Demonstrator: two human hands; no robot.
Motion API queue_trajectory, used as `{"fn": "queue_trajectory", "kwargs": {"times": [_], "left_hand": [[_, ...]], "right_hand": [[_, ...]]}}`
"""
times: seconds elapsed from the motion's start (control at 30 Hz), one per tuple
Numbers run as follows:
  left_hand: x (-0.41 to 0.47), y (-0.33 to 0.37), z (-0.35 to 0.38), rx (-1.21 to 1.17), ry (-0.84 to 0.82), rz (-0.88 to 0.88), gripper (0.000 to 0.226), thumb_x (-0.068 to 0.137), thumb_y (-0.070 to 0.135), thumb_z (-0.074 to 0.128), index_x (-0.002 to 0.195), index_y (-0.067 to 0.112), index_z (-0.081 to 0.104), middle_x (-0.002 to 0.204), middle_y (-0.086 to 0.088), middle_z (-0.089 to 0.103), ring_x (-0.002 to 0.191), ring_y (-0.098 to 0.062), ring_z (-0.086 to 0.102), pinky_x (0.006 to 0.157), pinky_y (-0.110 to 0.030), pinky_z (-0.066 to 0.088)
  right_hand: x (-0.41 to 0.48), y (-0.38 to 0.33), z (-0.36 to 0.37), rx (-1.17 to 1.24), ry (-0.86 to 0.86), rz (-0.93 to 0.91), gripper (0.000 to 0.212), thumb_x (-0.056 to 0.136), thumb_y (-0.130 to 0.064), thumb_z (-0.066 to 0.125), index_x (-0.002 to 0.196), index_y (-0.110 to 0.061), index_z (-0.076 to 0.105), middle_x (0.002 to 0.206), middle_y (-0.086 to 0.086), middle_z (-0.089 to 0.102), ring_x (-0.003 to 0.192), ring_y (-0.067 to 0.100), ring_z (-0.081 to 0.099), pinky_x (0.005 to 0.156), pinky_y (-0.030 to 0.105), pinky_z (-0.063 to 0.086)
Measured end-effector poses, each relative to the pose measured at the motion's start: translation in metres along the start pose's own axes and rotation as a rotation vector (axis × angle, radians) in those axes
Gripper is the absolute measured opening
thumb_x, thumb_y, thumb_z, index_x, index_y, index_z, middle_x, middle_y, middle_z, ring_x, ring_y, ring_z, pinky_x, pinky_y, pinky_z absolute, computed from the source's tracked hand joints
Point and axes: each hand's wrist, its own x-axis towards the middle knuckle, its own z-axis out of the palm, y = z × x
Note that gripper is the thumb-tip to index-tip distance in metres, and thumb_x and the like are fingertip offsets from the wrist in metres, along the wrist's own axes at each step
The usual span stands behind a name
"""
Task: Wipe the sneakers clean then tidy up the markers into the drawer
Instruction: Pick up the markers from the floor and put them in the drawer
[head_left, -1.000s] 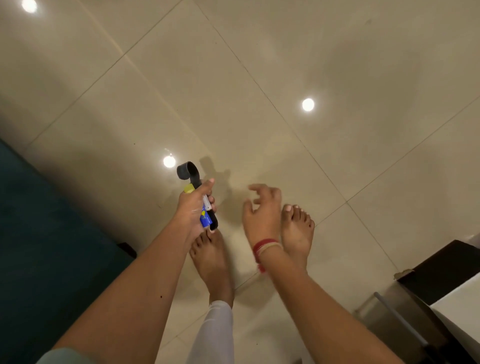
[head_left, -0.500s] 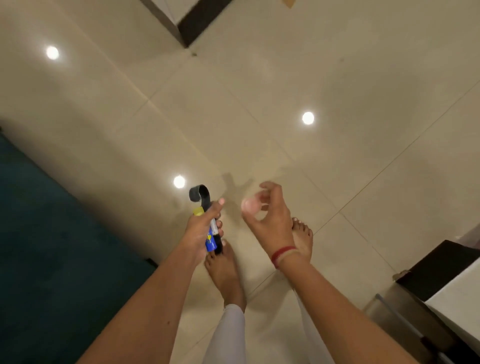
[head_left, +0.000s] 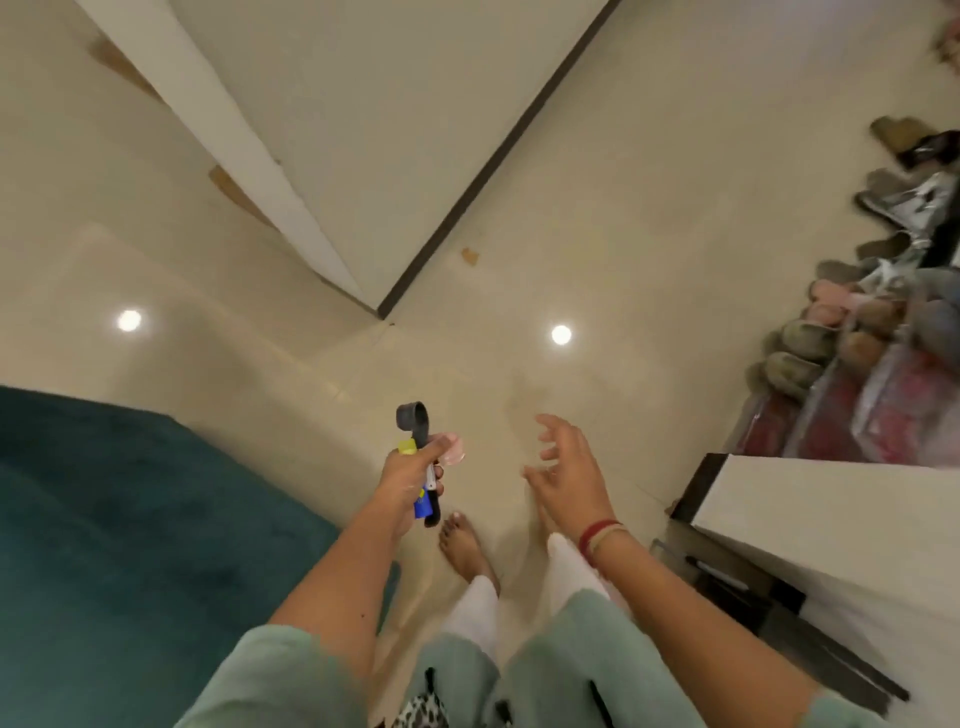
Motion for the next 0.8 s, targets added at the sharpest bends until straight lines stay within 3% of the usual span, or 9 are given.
{"fn": "queue_trajectory", "kwargs": {"times": [0.1,0.2,0.27,0.37,0.5,0.63,0.8], "left_hand": [[-0.050,0.008,-0.003,0.045,0.005,-0.012,0.016,0.078,0.021,0.075,0.079,0.011,0.063,0.078,-0.012,0.056,0.044,-0.010,0.041,0.039,-0.019,0.036],[-0.081,-0.004,0.000,0.117,-0.010,-0.053,0.024,0.078,0.023,0.074,0.073,0.010,0.055,0.056,-0.003,0.047,0.034,-0.011,0.039,0.036,-0.018,0.034],[-0.094,-0.014,0.008,0.215,-0.023,-0.064,0.026,0.076,0.025,0.076,0.076,0.009,0.055,0.053,-0.003,0.047,0.033,-0.012,0.040,0.036,-0.019,0.035],[-0.113,-0.028,0.030,0.341,-0.059,-0.042,0.027,0.076,0.023,0.075,0.084,0.005,0.058,0.055,-0.006,0.048,0.034,-0.015,0.041,0.038,-0.022,0.036],[-0.141,-0.040,0.068,0.523,-0.201,-0.004,0.021,0.080,0.022,0.072,0.080,0.005,0.060,0.051,-0.004,0.047,0.037,-0.015,0.039,0.038,-0.021,0.035],[-0.177,-0.065,0.097,0.700,-0.336,0.057,0.019,0.081,0.023,0.070,0.083,0.007,0.061,0.053,-0.002,0.045,0.040,-0.013,0.039,0.039,-0.021,0.036],[-0.220,-0.131,0.117,0.995,-0.516,0.033,0.024,0.082,0.026,0.070,0.089,0.006,0.059,0.059,-0.004,0.042,0.042,-0.013,0.039,0.042,-0.023,0.037]], "right_hand": [[-0.051,-0.003,-0.050,-0.010,0.090,0.079,0.026,0.085,-0.010,0.061,0.110,-0.018,0.060,0.097,0.000,0.057,0.079,0.011,0.056,0.080,0.032,0.052],[-0.103,0.013,-0.080,0.043,0.168,0.194,0.012,0.087,-0.012,0.058,0.094,-0.021,0.063,0.091,-0.002,0.063,0.078,0.011,0.059,0.076,0.025,0.050],[-0.135,0.029,-0.089,0.102,0.234,0.262,0.012,0.087,-0.013,0.058,0.091,-0.023,0.062,0.088,-0.003,0.063,0.079,0.012,0.059,0.073,0.023,0.048],[-0.187,0.059,-0.092,0.182,0.362,0.384,0.020,0.086,-0.012,0.058,0.101,-0.025,0.057,0.093,-0.001,0.059,0.076,0.010,0.058,0.066,0.019,0.043],[-0.265,0.107,-0.066,0.322,0.539,0.619,0.034,0.083,-0.009,0.059,0.116,-0.016,0.055,0.102,0.005,0.056,0.086,0.018,0.055,0.080,0.027,0.042],[-0.350,0.131,-0.028,0.528,0.767,0.789,0.030,0.084,-0.007,0.059,0.114,-0.011,0.057,0.091,0.007,0.060,0.085,0.020,0.055,0.076,0.025,0.038],[-0.446,0.130,0.022,0.672,0.995,0.849,0.020,0.085,-0.007,0.060,0.104,-0.013,0.060,0.084,0.005,0.060,0.079,0.020,0.055,0.071,0.024,0.037]]}}
